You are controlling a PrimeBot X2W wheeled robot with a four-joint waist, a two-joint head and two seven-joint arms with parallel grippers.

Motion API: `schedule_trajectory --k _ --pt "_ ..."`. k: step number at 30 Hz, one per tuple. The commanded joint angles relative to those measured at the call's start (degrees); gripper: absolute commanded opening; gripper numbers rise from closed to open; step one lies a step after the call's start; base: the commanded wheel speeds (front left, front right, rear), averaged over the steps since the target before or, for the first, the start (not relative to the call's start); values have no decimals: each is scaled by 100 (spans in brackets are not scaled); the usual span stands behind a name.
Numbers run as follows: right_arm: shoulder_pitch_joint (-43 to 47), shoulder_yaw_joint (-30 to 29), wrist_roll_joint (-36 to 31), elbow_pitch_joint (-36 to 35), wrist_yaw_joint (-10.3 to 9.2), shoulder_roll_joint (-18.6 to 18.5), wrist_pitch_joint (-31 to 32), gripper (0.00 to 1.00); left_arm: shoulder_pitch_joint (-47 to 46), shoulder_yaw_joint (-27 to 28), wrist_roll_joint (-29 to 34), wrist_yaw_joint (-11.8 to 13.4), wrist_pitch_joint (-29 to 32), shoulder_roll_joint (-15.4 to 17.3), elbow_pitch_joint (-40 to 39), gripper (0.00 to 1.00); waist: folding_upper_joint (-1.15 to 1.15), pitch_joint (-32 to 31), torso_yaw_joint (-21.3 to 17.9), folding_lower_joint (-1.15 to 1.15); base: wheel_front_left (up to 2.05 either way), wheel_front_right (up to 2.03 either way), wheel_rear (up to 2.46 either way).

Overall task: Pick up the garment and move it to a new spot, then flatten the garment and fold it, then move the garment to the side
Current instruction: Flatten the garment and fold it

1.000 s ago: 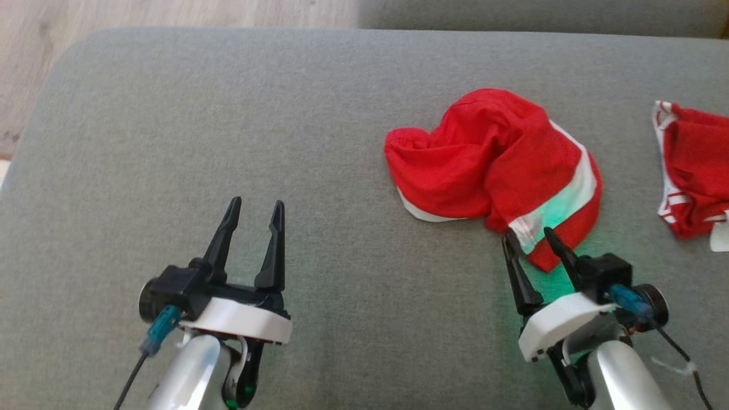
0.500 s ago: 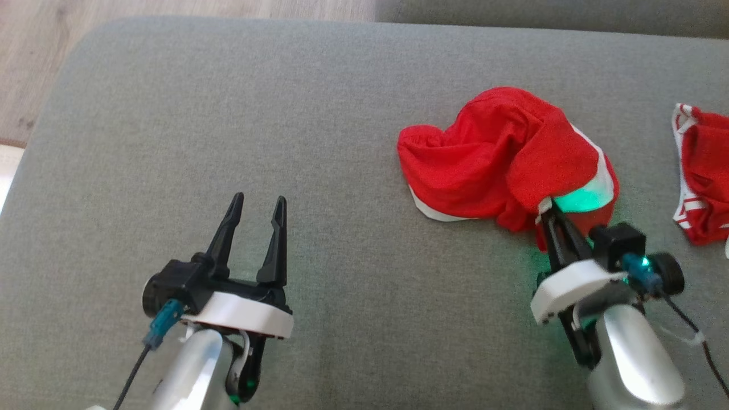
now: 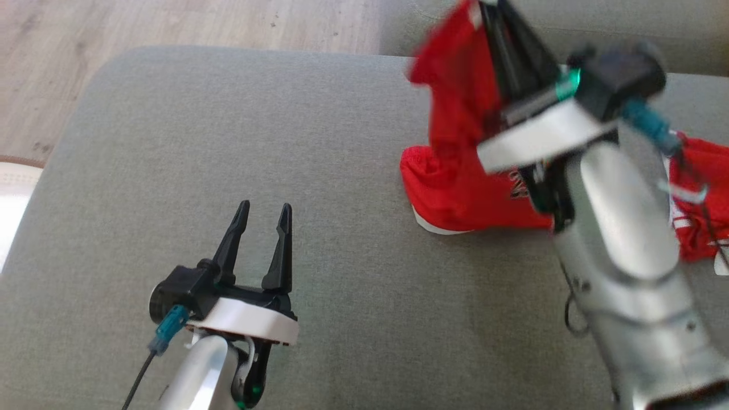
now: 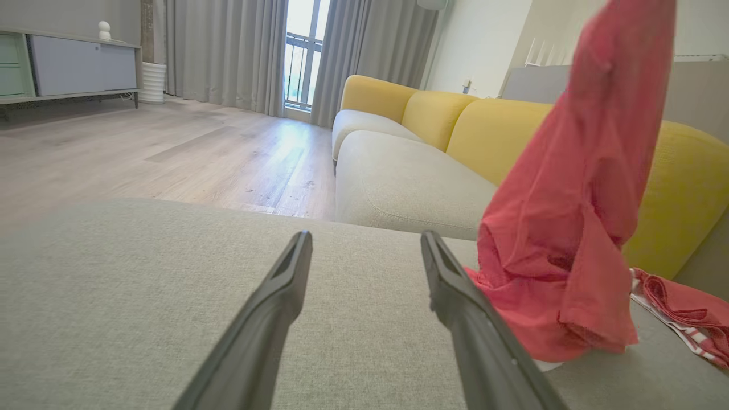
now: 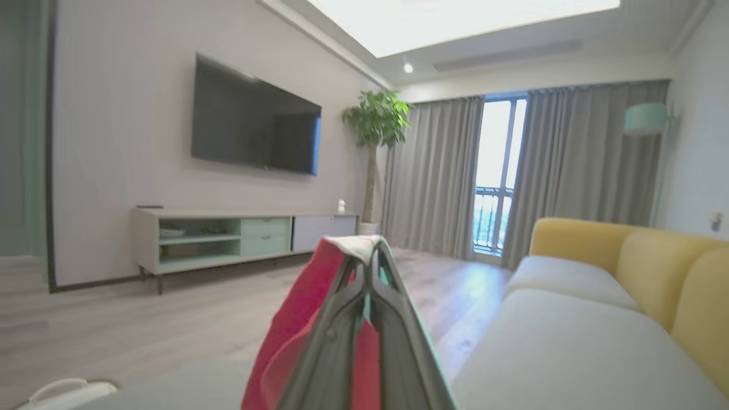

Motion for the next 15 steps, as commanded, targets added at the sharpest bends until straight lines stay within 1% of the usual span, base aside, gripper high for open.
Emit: schedule_trajectory --k 1,4,7,9,12,15 --pt "-466 150 160 -238 39 44 16 0 -101 199 31 -29 -56 9 -161 100 0 -6 53 0 0 0 0" --pt "-975 244 556 -181 39 44 18 0 -87 207 20 -43 -56 -12 -168 100 0 8 107 0 0 0 0" --pt "-1305 162 743 20 39 44 22 0 -85 226 22 -52 -56 -27 -182 100 0 60 137 0 0 0 0" --pt "-1406 -65 746 234 39 44 0 0 -96 242 27 -56 -56 -35 -196 100 0 102 148 0 0 0 0" --pt "-1412 -601 565 681 39 19 53 0 -122 269 38 -59 -56 -46 -234 100 0 203 140 0 0 0 0" --pt "-1360 -1009 231 1241 39 -168 88 0 -169 265 47 -72 -56 -54 -223 100 0 318 100 0 0 0 0"
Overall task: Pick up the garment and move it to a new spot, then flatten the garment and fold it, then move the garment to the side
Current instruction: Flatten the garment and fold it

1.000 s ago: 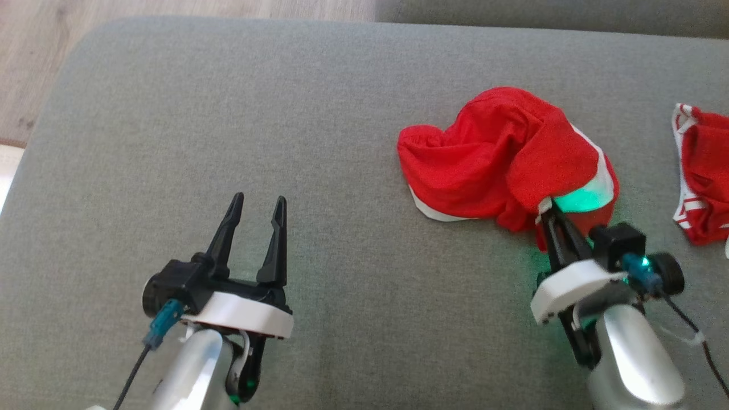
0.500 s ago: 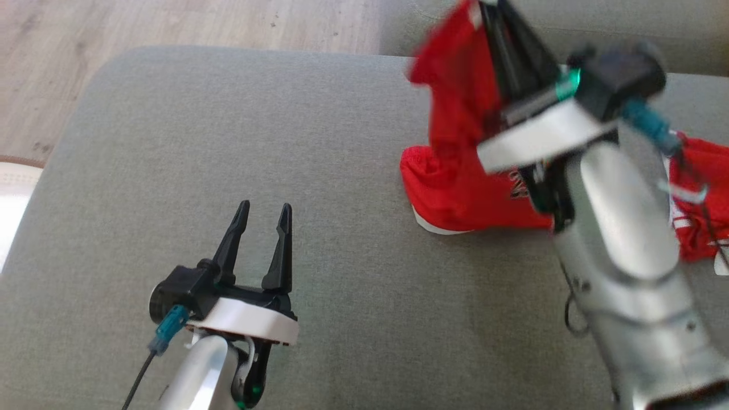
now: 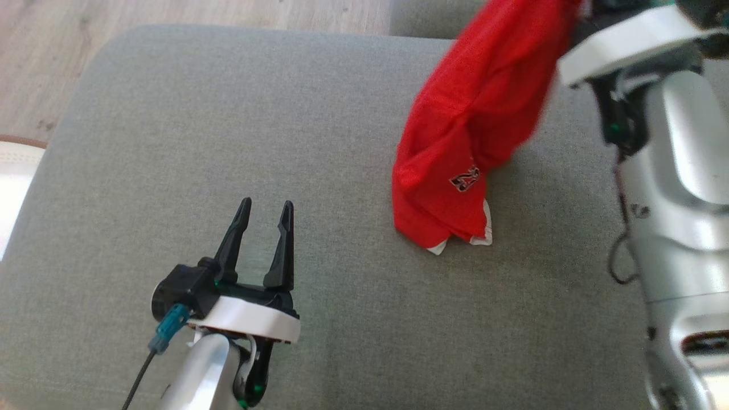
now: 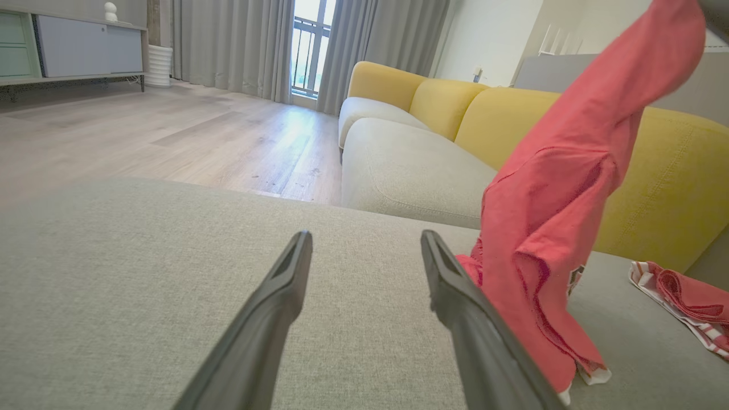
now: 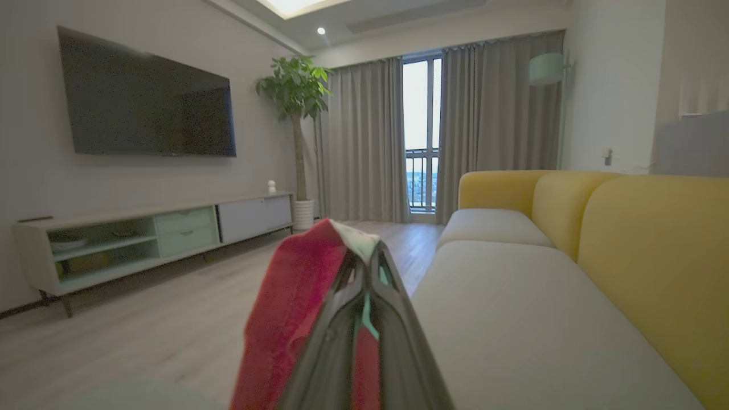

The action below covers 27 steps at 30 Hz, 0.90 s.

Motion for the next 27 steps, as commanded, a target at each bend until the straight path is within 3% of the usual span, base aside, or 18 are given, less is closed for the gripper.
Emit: schedule_trajectory --k 1,5,6,7,10,16,22,27 --pt "-72 -64 -180 90 39 -61 33 0 -194 195 52 -28 -56 11 -174 100 0 87 -32 -1 0 0 0" --pt "-142 -629 -684 988 39 -501 -97 0 -319 100 61 -57 -56 2 -146 100 0 221 -17 -1 0 0 0" --pt "-191 -824 -838 1180 39 -595 -154 24 -344 73 55 -64 -56 0 -135 100 0 246 -23 -1 0 0 0" --pt "-234 -1025 -1007 1382 39 -667 -164 100 -366 57 53 -69 -56 -1 -125 100 0 269 -35 -1 0 0 0" --pt "-355 -1494 -1409 1936 39 -688 -35 100 -407 53 54 -78 -56 -4 -104 100 0 300 -82 -1 0 0 0" --pt "-506 -1591 -1709 2399 39 -471 -144 100 -410 140 61 -68 -56 -6 -97 100 0 272 -269 -1 0 0 0" --pt "-524 -1158 -1554 2542 39 -187 -468 100 -392 272 108 -78 -56 -7 -98 100 0 132 -540 -1 0 0 0" --pt "-135 -571 -1135 2137 39 -34 -715 100 -332 383 148 -85 -56 -8 -158 100 0 -25 -741 -1 0 0 0"
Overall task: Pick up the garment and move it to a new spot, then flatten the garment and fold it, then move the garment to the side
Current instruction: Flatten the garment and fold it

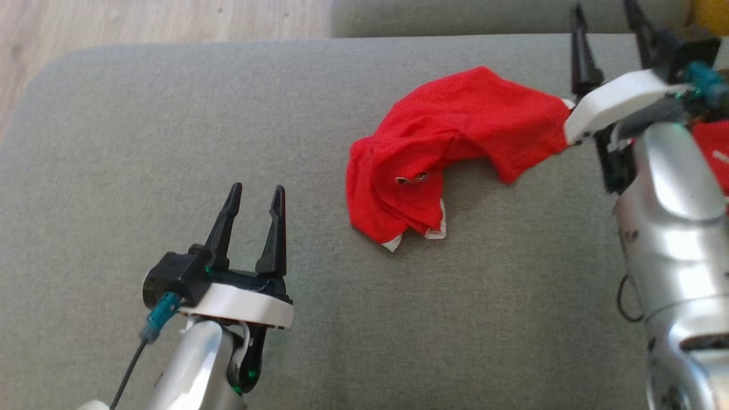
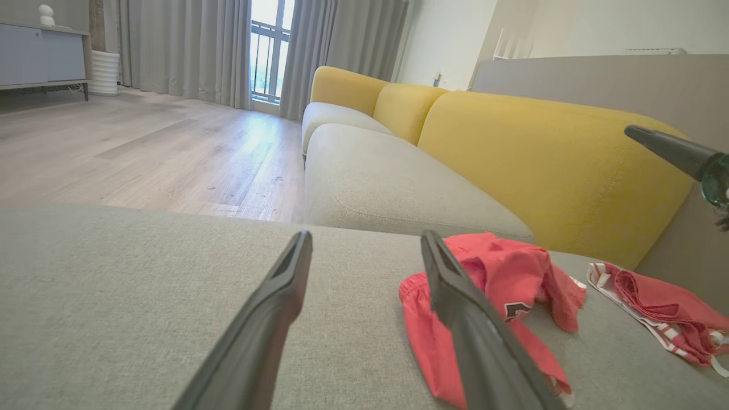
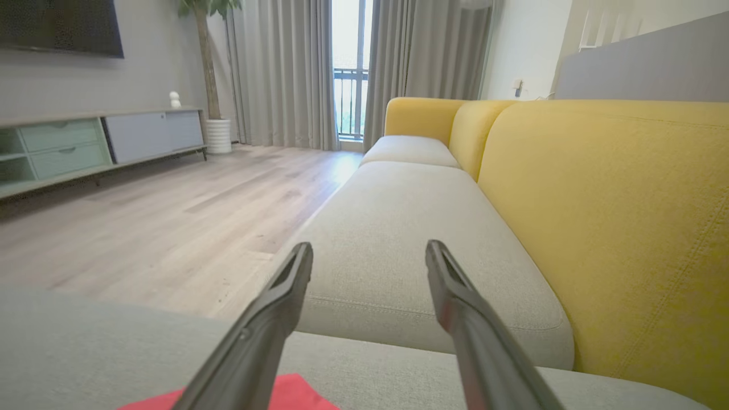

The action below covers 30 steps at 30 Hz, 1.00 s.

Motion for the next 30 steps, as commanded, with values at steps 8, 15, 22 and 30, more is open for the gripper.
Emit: schedule_trajectory --k 8,15,22,30 --pt "1949 606 882 -2299 39 250 -187 100 88 392 114 -21 -55 23 -349 100 0 -298 -320 0 0 0 0" --pt "3717 469 1011 -3693 39 384 -157 100 248 436 127 -7 -55 23 -456 100 0 -343 -435 0 0 0 0" --pt "4320 614 1095 -4217 39 397 -51 100 280 402 127 -16 -55 23 -473 100 0 -336 -446 0 0 0 0" --pt "4269 1133 908 -4291 39 398 253 100 187 243 58 -28 -55 23 -433 100 0 -232 -122 0 0 0 0"
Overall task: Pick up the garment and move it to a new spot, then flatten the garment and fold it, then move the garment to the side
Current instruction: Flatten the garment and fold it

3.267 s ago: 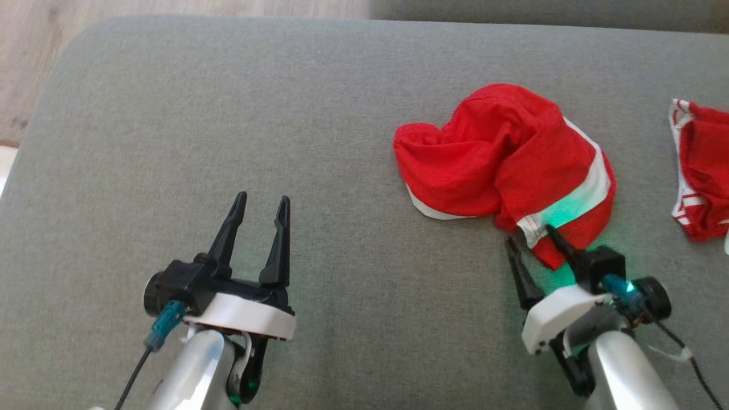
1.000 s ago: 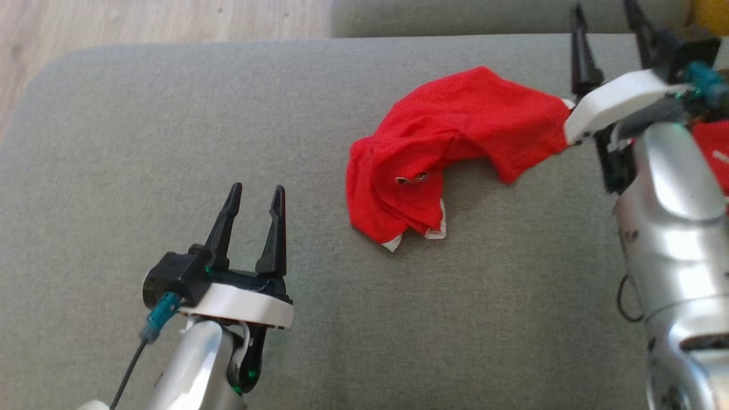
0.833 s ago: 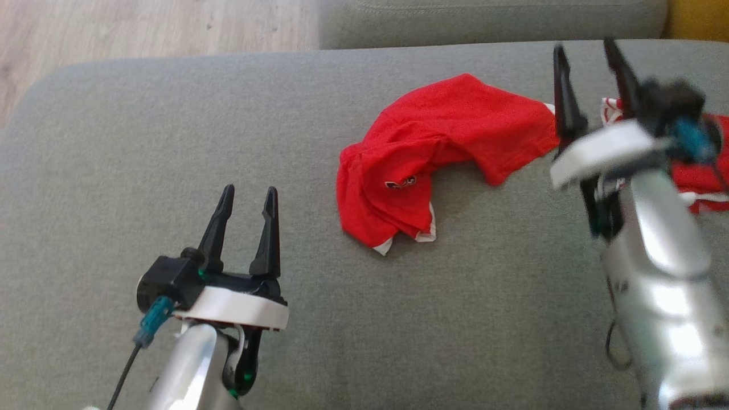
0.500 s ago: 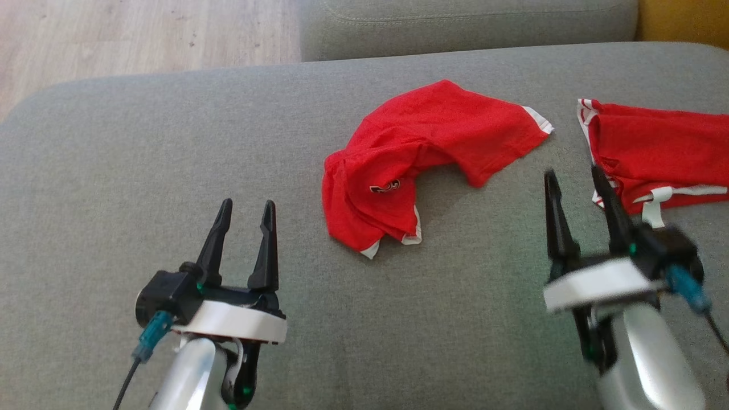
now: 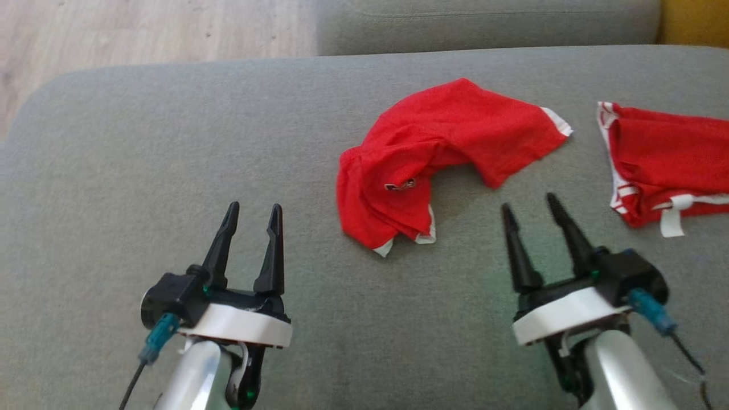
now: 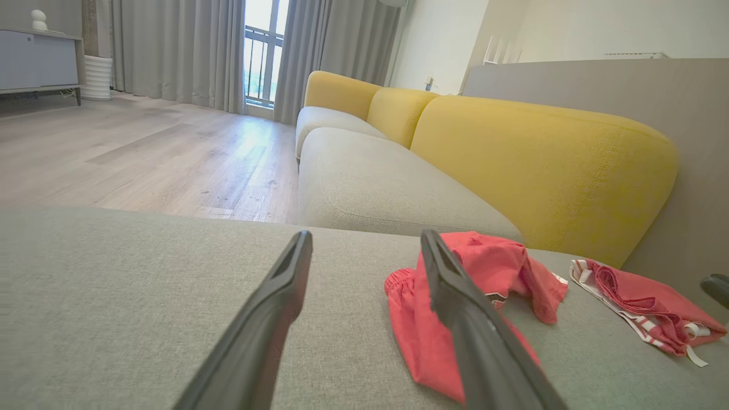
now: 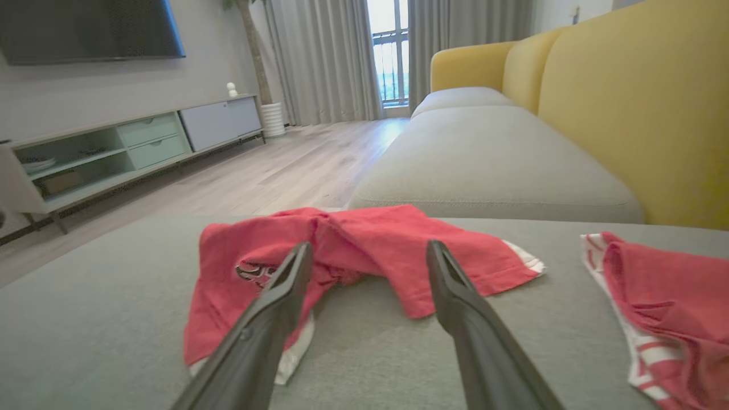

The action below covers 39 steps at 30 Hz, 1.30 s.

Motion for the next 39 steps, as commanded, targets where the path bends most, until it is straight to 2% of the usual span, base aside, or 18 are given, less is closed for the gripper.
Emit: schedule_trajectory --k 1,5,14,21,28,29,30,35,39 --pt "-235 289 -113 -125 39 25 67 100 -232 117 -44 -28 -55 24 -166 100 0 73 150 0 0 0 0" --pt "-315 550 -217 74 39 25 213 100 -272 72 -67 -22 -55 24 -149 100 0 164 345 0 0 0 0" --pt "-820 1040 -662 1082 39 25 381 100 -323 -13 -112 -23 -55 24 -68 100 0 335 821 0 0 0 0" --pt "-1202 834 -1218 1898 39 25 288 100 -377 -78 -149 -18 -55 24 -51 100 0 420 1056 0 0 0 0" --pt "-1434 652 -1237 2338 39 25 108 100 -391 -101 -184 -2 -55 24 -32 100 0 507 1132 0 0 0 0" --pt "-1468 648 -1212 2374 39 25 93 41 -393 -105 -188 3 -55 24 -29 100 0 517 1127 0 0 0 0" --pt "-1502 647 -1184 2390 39 25 62 0 -395 -108 -194 7 -55 24 -25 100 0 523 1118 0 0 0 0" --pt "-1616 738 -923 2325 39 26 -86 0 -399 -74 -186 26 -55 24 12 100 0 478 958 0 0 0 0" --pt "-1576 875 -512 2017 39 26 -128 0 -377 -24 -149 24 -55 24 29 100 0 363 732 0 0 0 0"
